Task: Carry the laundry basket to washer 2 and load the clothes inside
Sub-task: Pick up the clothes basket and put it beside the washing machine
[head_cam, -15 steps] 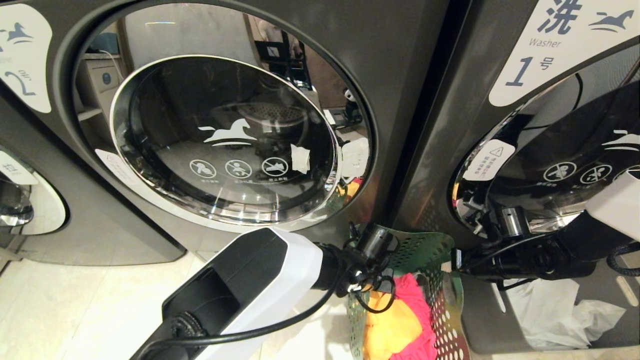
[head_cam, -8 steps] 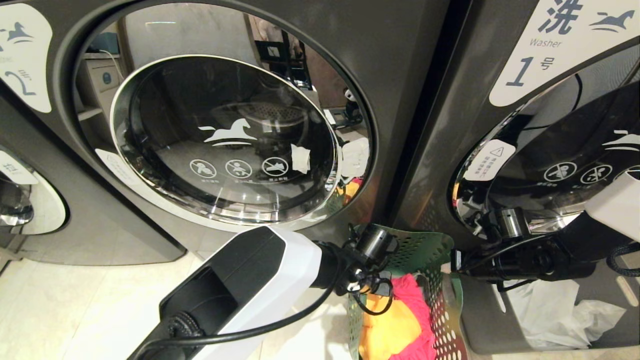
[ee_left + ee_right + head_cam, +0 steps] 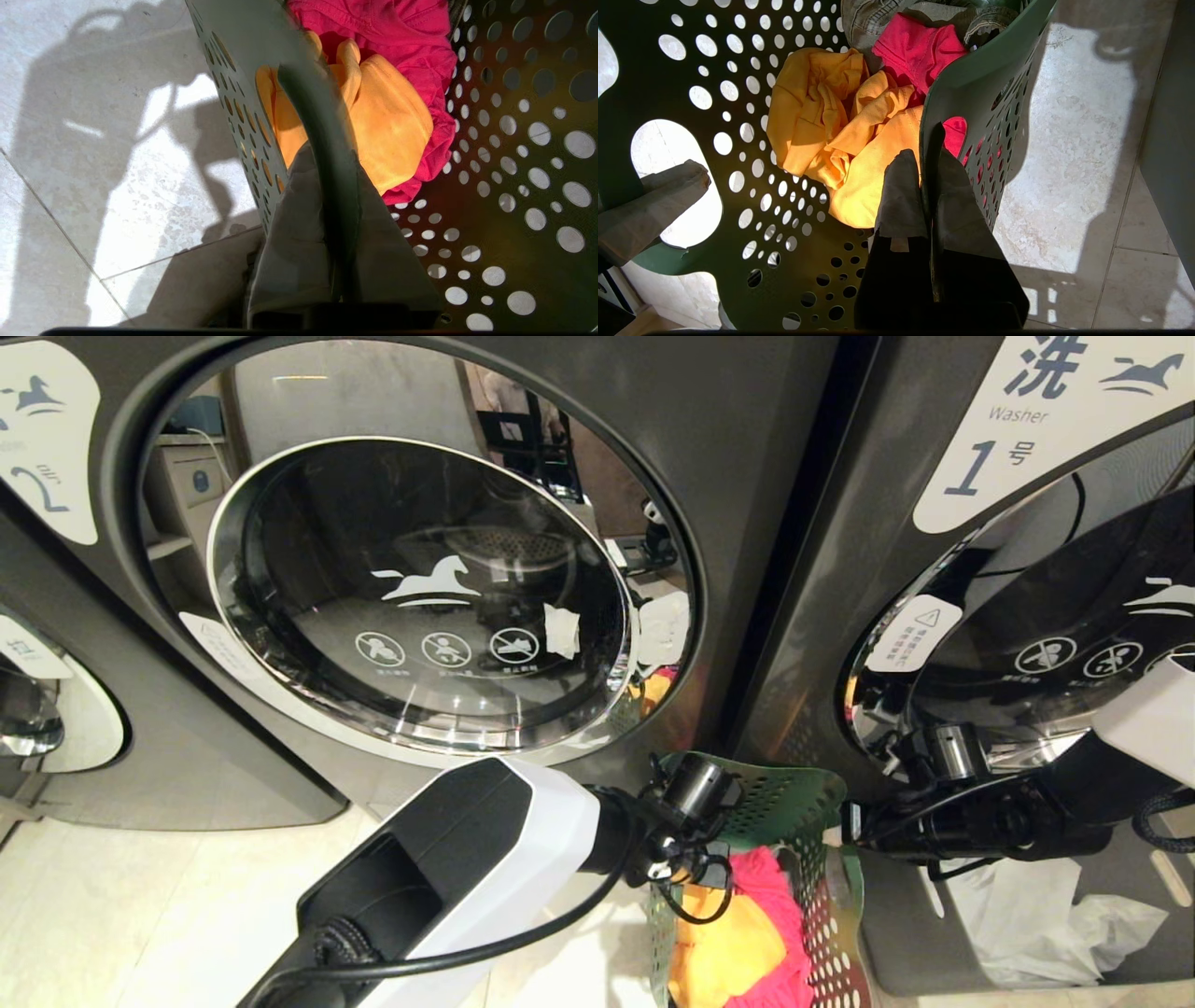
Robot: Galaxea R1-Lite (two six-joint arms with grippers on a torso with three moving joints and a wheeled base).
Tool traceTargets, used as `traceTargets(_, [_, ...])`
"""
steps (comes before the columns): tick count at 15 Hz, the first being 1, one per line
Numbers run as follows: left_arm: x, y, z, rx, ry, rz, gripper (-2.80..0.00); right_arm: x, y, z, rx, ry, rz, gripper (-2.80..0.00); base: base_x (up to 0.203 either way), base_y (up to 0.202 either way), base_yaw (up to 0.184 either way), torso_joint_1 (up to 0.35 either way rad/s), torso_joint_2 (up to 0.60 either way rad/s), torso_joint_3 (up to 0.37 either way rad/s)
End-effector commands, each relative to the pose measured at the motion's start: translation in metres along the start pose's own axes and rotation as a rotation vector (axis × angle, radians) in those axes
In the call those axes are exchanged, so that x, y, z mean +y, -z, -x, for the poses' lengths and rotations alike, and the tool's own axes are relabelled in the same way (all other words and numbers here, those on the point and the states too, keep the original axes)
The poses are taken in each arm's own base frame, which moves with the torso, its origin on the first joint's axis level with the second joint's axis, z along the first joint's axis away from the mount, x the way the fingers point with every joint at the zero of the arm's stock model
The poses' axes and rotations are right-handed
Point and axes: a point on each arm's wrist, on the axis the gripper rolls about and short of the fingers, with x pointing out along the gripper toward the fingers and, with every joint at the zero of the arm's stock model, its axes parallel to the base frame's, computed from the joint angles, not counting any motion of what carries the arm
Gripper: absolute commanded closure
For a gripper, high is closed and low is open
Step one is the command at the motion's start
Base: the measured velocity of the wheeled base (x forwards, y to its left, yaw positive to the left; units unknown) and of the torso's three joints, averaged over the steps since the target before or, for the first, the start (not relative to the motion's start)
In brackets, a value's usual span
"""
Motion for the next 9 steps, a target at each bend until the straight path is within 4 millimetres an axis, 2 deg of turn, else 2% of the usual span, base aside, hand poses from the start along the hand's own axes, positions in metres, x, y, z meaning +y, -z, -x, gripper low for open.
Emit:
traceTargets(1, [-0.001, 0.001, 0.001, 0.015, -0.006, 0.0, -2.8, 0.001, 0.0, 0.001, -0.003, -0.004, 0.0, 0.0, 0.0, 0.0, 0.0, 0.0, 0.0, 0.0])
traceTargets(5, [-0.003, -0.002, 0.007, 0.006, 0.001, 0.03, -2.8, 0.0, 0.0, 0.001, 0.0, -0.003, -0.001, 0.0, 0.0, 0.0, 0.0, 0.0, 0.0, 0.0])
traceTargets(9, [-0.001, -0.006, 0.029, 0.069, -0.053, 0.061, -2.8, 0.001, -0.001, 0.003, -0.006, -0.004, 0.001, 0.0, 0.0, 0.0, 0.0, 0.0, 0.0, 0.0])
